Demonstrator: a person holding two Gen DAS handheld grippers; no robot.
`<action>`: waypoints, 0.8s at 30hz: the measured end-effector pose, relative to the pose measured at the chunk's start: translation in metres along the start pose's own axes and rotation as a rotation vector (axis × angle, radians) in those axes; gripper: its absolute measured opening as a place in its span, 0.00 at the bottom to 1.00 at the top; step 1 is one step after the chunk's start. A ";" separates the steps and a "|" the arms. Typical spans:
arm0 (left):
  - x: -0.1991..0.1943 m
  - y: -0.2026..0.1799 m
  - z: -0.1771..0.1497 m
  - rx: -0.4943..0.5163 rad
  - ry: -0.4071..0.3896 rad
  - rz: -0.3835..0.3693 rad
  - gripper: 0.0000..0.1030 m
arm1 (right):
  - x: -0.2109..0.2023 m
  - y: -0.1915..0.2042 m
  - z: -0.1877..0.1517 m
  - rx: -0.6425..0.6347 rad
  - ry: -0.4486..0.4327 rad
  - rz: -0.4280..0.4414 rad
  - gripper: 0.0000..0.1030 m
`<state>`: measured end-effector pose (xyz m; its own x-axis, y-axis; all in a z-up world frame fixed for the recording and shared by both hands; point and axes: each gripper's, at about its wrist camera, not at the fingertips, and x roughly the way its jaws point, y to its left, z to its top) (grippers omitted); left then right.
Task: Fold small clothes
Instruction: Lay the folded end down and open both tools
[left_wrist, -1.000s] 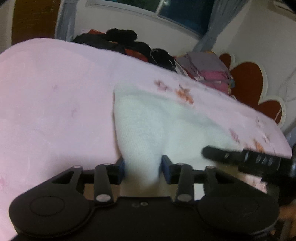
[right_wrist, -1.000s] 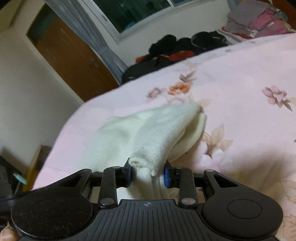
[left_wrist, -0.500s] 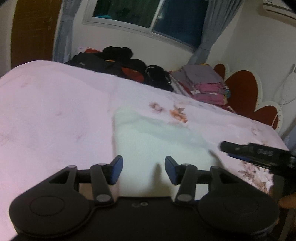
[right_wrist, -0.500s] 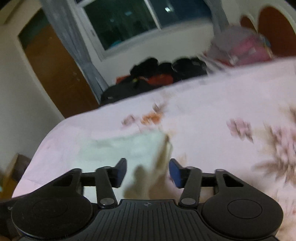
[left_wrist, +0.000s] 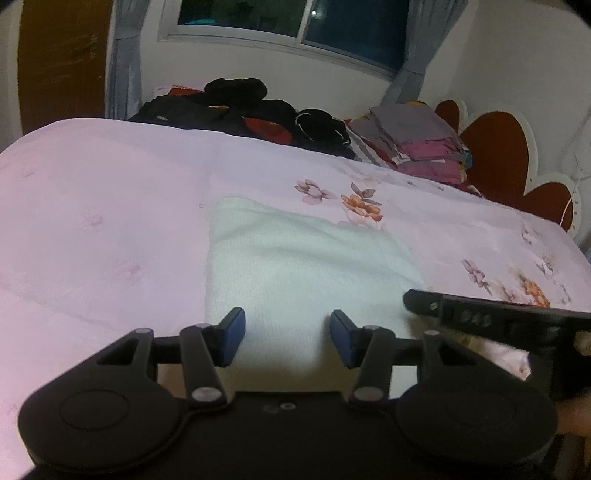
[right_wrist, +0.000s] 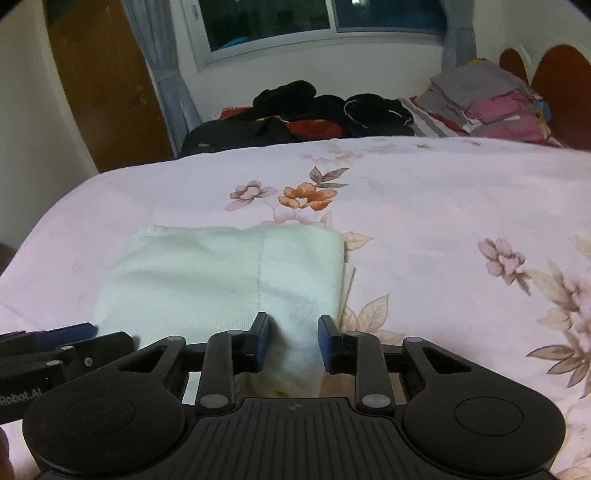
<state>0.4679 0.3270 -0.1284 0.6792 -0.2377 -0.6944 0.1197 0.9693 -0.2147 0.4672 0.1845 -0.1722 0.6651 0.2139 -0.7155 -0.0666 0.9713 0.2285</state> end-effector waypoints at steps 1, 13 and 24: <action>-0.006 0.000 -0.002 0.000 0.002 0.007 0.49 | -0.008 -0.001 -0.001 0.016 -0.011 0.012 0.27; -0.033 -0.007 -0.054 0.092 0.052 0.048 0.56 | -0.073 0.016 -0.073 -0.006 0.058 0.024 0.27; -0.039 -0.007 -0.072 0.091 0.115 0.062 0.93 | -0.073 0.013 -0.102 -0.010 0.115 -0.047 0.27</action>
<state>0.3886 0.3252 -0.1487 0.6006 -0.1775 -0.7796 0.1488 0.9828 -0.1091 0.3418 0.1920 -0.1843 0.5777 0.1777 -0.7966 -0.0447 0.9814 0.1865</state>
